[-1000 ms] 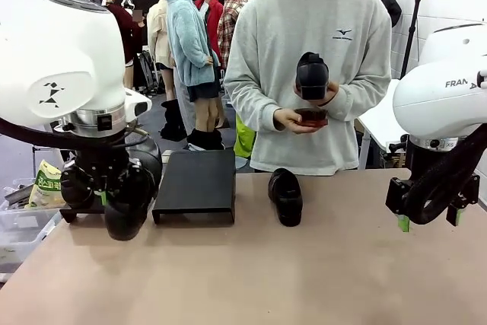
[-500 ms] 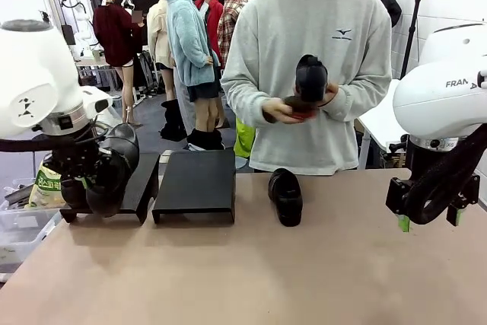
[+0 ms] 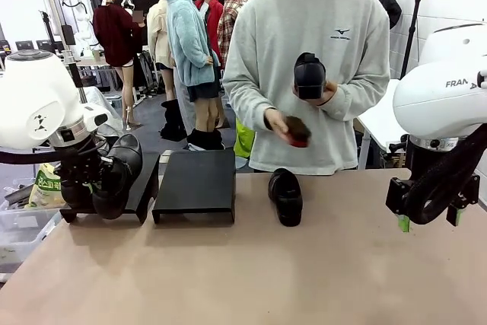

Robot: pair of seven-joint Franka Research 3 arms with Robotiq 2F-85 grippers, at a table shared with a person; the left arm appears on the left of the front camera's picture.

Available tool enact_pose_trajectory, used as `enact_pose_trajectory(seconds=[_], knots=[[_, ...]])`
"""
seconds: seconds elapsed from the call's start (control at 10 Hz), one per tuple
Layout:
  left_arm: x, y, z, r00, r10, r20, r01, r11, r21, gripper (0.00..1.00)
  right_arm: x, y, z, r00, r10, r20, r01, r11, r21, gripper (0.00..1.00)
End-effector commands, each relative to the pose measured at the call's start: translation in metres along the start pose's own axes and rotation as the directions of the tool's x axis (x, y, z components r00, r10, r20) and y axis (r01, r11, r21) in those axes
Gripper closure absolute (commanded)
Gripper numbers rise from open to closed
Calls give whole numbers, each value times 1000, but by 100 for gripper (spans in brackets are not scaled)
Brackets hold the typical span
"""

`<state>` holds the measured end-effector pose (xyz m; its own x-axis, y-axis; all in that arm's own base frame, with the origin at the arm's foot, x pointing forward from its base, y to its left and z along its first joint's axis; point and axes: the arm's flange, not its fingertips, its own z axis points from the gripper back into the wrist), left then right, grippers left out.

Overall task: Organize the shoes by placing them on the stand.
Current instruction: Place the Shoe from the middle of the table onto the Shoes Stand.

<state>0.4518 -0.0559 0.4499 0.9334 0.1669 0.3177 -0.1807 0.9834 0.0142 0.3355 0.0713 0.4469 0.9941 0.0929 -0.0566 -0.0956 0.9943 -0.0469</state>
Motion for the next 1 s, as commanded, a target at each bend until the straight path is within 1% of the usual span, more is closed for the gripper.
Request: enact_pose_trajectory(seconds=[0.0, 0.2, 0.7, 0.9], knots=[[18, 4, 2, 1000, -10, 26, 11, 999, -43, 100, 0, 1, 2, 1000, -4, -8, 4, 1000, 5, 0], [35, 3, -1, 1000, -5, 27, 6, 999, -41, 100, 0, 1, 2, 1000, -4, -8, 4, 1000, 5, 0], [51, -2, -17, 1000, -7, -3, 7, 998, -58, 100, 0, 1, 2, 1000, -4, -8, 4, 1000, 5, 0], [55, 1, -20, 1000, 4, -21, -5, 996, -90, 100, 0, 1, 2, 1000, -4, -8, 4, 1000, 5, 0]])
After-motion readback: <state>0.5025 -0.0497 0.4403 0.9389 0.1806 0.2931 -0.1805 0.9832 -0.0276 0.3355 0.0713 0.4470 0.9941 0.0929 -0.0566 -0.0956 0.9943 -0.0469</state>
